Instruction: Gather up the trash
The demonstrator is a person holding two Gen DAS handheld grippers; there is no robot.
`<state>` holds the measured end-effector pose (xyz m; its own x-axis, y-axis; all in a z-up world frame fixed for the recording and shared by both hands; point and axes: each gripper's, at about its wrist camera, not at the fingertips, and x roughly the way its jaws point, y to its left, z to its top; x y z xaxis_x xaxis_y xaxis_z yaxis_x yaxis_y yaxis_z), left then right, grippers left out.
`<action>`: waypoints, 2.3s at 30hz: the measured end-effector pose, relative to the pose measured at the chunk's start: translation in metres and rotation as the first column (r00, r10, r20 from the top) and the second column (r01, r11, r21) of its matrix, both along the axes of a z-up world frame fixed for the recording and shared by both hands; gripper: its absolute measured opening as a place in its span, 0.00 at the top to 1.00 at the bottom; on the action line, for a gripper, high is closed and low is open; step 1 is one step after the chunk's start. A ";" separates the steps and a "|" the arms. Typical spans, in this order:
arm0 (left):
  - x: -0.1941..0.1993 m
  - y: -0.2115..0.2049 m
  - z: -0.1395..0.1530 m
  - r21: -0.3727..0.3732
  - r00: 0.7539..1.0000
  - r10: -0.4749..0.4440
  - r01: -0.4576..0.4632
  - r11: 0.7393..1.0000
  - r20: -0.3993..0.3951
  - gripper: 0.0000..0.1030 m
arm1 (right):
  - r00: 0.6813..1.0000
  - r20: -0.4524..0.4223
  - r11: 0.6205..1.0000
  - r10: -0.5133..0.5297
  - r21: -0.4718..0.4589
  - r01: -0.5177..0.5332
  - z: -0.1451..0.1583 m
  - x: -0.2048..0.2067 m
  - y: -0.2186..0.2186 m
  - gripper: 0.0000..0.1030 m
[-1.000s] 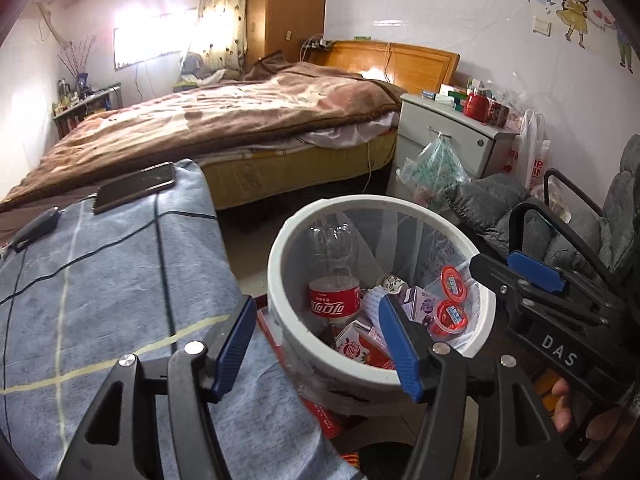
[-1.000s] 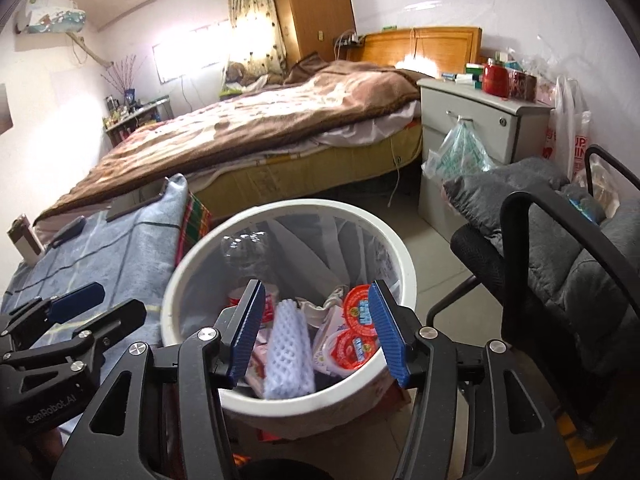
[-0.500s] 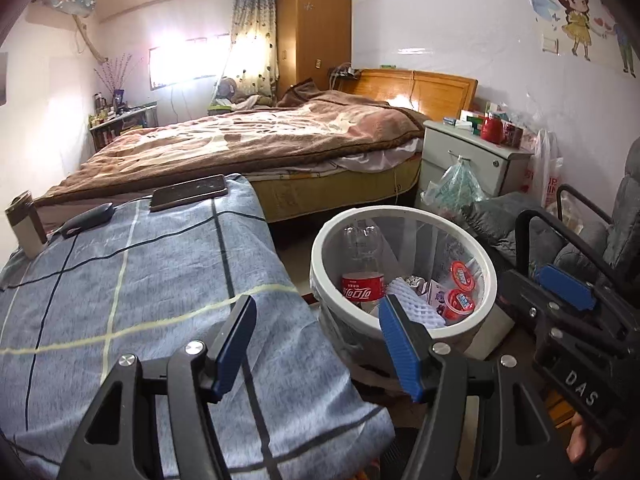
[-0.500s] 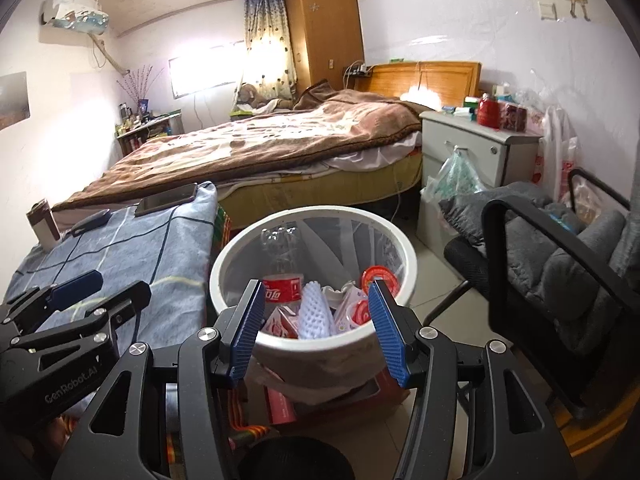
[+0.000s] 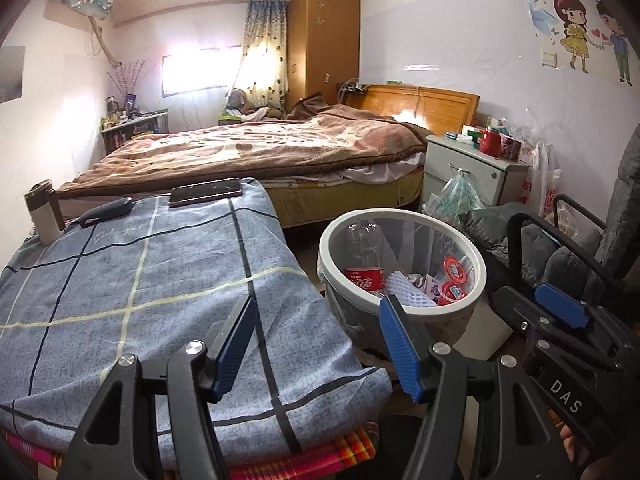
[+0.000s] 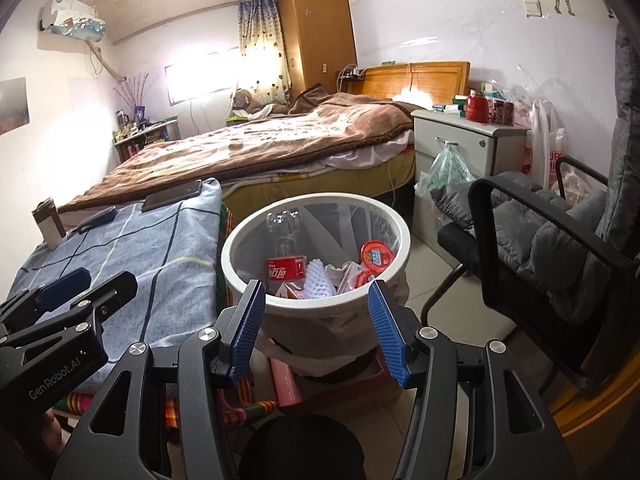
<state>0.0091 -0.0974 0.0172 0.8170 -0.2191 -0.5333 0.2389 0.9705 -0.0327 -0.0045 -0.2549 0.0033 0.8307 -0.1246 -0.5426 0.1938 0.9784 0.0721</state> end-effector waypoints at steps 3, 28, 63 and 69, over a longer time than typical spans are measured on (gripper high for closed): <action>-0.001 0.002 0.000 -0.006 1.000 0.009 -0.009 1.000 0.000 0.36 | 1.000 0.010 1.000 -0.004 -0.005 0.004 0.001 -0.002 0.002 0.46; -0.004 0.002 -0.002 0.008 1.000 0.026 -0.026 1.000 -0.002 0.36 | 1.000 0.017 1.000 0.008 -0.010 -0.007 0.002 -0.006 0.009 0.46; -0.003 0.005 -0.004 0.010 0.999 0.032 -0.032 0.999 0.001 0.36 | 1.000 0.020 1.000 0.010 -0.013 -0.010 0.006 -0.005 0.009 0.46; -0.003 0.004 -0.004 0.010 0.999 0.034 -0.034 0.999 0.000 0.36 | 1.000 0.019 1.000 0.010 -0.015 -0.010 0.006 -0.005 0.010 0.46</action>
